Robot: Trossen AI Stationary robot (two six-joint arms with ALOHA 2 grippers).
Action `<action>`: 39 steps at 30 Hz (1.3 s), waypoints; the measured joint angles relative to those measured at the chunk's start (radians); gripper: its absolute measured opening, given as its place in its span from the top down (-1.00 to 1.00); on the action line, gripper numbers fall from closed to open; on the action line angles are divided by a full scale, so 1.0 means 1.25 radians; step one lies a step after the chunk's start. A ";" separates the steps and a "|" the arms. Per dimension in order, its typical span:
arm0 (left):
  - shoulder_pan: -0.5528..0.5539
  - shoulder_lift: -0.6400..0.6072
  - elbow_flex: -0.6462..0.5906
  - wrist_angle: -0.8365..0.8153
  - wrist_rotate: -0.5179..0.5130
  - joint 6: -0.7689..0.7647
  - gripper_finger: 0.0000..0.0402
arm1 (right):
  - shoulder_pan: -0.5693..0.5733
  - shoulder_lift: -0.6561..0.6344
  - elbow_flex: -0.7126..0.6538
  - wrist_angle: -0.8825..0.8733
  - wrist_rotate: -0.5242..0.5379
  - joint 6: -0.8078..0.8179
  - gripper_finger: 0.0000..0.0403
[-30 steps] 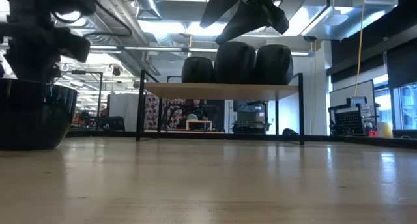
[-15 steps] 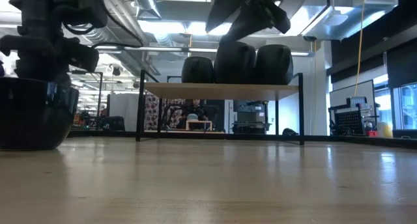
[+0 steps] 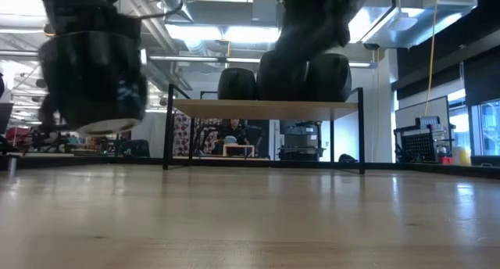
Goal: Place coffee mugs
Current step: Put the black mug on the shelf
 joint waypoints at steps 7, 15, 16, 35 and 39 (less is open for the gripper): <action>-0.030 0.099 0.066 0.005 -0.050 -0.112 0.89 | 0.027 0.001 -0.063 -0.084 0.075 0.019 0.13; -0.058 0.249 0.124 0.006 -0.050 -0.195 0.89 | 0.069 -0.004 -0.107 -0.076 0.134 0.022 0.13; -0.064 0.265 0.135 0.008 -0.059 -0.209 0.89 | 0.067 -0.004 -0.111 -0.074 0.134 0.022 0.13; -0.147 0.377 0.163 0.047 -0.062 -0.492 0.77 | 0.061 -0.005 -0.128 -0.096 0.036 0.022 0.13; -0.147 0.377 0.164 0.047 -0.057 -0.496 0.63 | 0.061 -0.005 -0.128 -0.096 0.031 0.022 0.13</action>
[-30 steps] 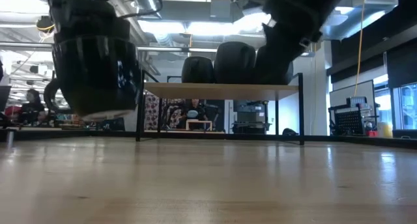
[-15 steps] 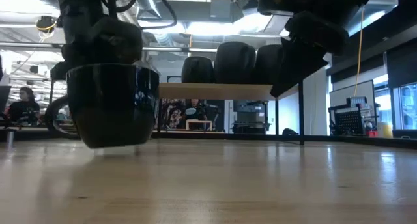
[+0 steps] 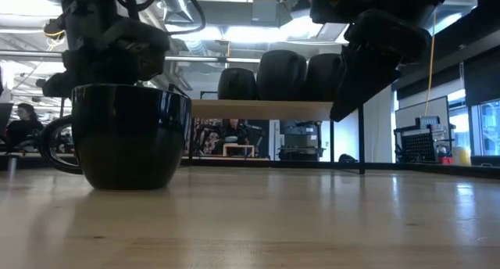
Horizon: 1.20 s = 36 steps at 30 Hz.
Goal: Place coffee mugs
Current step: Put the black mug on the shelf
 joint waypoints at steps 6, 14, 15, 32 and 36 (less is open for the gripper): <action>0.000 -0.029 0.000 -0.003 0.004 0.022 0.44 | 0.000 0.000 0.000 0.001 -0.004 0.000 0.13; -0.007 -0.173 0.041 -0.026 -0.001 0.176 0.40 | 0.001 -0.001 0.000 0.016 -0.030 -0.003 0.13; -0.017 -0.192 0.048 -0.025 -0.002 0.211 0.40 | 0.001 -0.001 0.000 0.023 -0.044 -0.003 0.13; -0.415 -0.289 -0.096 -0.022 -0.384 0.414 0.40 | 0.001 -0.001 0.001 0.296 -0.171 0.169 0.13; -0.415 -0.278 -0.153 0.030 -0.370 0.412 0.40 | 0.001 -0.001 0.001 0.359 -0.164 0.207 0.13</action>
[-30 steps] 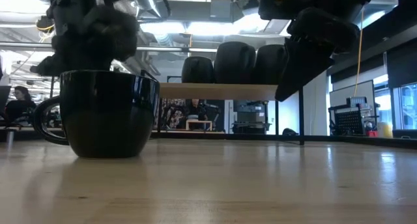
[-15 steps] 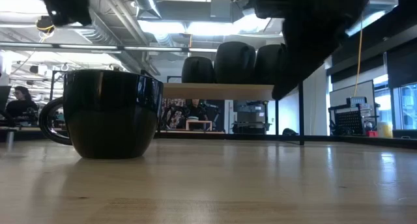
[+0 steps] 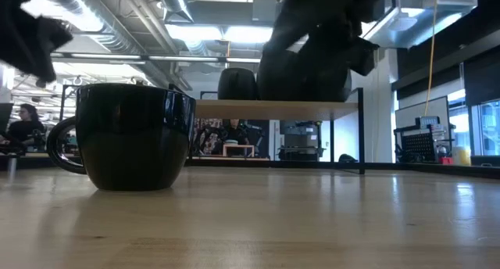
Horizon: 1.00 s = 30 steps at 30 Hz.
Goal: Place coffee mugs
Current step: Put the black mug on the shelf
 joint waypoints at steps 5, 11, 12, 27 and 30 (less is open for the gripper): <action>0.027 0.002 -0.069 0.120 0.040 0.035 0.40 | 0.000 0.000 0.000 0.030 0.000 0.051 0.13; 0.093 0.002 -0.098 0.140 0.089 0.027 0.37 | 0.000 0.000 0.000 0.050 0.000 0.078 0.13; 0.105 0.002 -0.101 0.144 0.100 0.028 0.34 | 0.000 0.000 0.000 0.052 0.000 0.078 0.13; 0.138 0.094 -0.113 0.227 0.095 0.175 0.13 | 0.000 0.000 0.000 0.064 0.006 0.090 0.13; 0.138 0.130 -0.113 0.274 0.091 0.176 0.13 | 0.000 0.000 0.000 0.065 0.006 0.090 0.13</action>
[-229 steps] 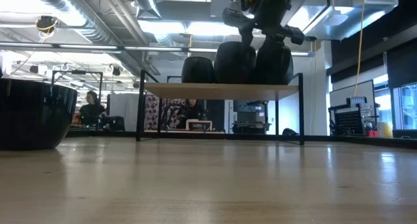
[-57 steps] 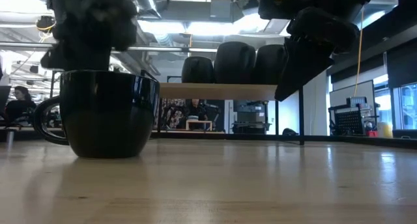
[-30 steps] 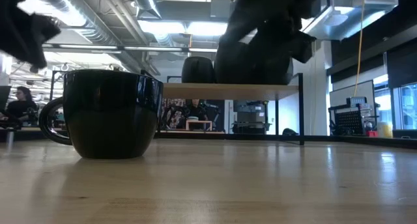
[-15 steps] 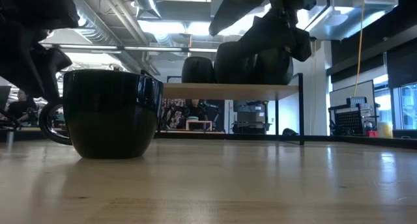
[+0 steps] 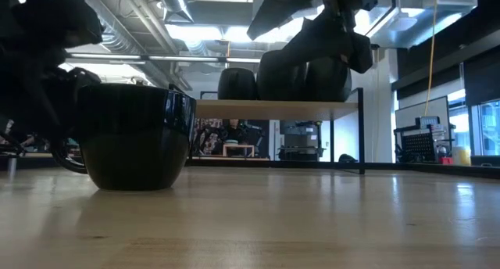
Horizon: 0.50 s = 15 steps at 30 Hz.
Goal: Place coffee mugs
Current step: Put the black mug on the shelf
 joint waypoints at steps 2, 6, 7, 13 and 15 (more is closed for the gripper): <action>0.000 0.019 0.000 0.028 0.006 0.001 0.13 | 0.000 0.000 0.000 0.000 0.000 0.000 0.13; 0.000 0.051 0.000 0.055 0.005 -0.006 0.13 | 0.000 0.000 0.000 0.000 0.003 0.000 0.13; 0.000 0.058 0.000 0.057 0.008 -0.009 0.14 | 0.000 0.000 0.000 0.000 0.007 0.000 0.13; -0.003 0.064 0.000 0.057 0.014 -0.047 0.34 | 0.000 0.000 0.000 -0.004 0.009 -0.003 0.13; -0.002 0.064 0.000 0.057 0.014 -0.051 0.48 | 0.000 0.000 0.000 -0.004 0.009 -0.013 0.13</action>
